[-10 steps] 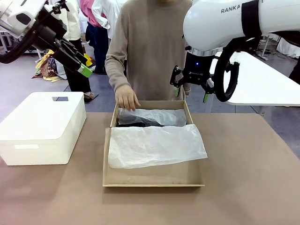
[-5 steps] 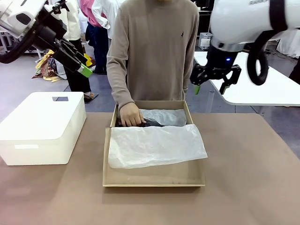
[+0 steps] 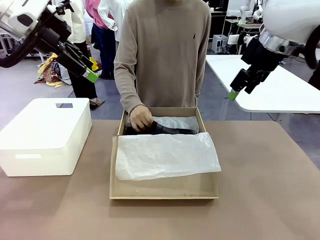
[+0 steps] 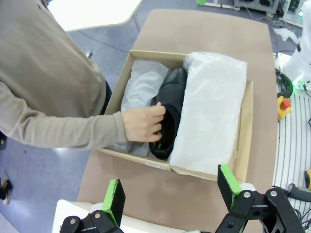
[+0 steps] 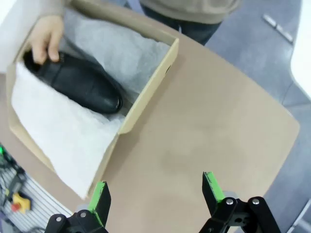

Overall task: Pack the shoes into the box.
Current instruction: Close the Shoes Box.

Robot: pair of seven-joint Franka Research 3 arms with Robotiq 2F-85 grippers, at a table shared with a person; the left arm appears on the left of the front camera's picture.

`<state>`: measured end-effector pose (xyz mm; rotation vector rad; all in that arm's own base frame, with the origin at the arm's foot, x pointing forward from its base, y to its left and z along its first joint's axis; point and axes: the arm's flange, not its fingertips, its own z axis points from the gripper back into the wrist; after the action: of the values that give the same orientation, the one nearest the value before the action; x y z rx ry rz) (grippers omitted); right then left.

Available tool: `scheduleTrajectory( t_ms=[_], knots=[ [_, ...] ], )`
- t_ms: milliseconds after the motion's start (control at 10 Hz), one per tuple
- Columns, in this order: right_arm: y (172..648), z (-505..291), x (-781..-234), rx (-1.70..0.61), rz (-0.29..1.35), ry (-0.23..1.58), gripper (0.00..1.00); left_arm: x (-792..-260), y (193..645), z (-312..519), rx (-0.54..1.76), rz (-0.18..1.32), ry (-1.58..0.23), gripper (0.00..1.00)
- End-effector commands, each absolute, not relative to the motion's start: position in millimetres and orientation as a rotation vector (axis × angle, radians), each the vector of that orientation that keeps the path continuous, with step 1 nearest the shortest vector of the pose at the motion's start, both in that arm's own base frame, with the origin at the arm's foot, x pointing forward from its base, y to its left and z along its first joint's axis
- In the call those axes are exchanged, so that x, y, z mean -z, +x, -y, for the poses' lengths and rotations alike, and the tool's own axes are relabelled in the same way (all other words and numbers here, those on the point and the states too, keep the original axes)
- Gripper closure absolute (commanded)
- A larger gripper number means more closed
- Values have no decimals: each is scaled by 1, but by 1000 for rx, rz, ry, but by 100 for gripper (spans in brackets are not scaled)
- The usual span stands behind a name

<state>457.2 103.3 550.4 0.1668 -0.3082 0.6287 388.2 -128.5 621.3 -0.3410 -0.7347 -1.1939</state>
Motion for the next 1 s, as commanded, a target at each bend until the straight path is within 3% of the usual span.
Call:
scheduleTrajectory(
  t_ms=[0,300,900],
  knots=[
    [456,-89,-550,-774,307,90,0,-619,387,127,1208,750,-368,0],
    [459,-83,-551,-925,306,-19,0,-619,387,127,1208,750,-368,0],
    [459,-88,-549,-875,279,8,0,-619,387,127,1208,750,-368,0]
  ],
)
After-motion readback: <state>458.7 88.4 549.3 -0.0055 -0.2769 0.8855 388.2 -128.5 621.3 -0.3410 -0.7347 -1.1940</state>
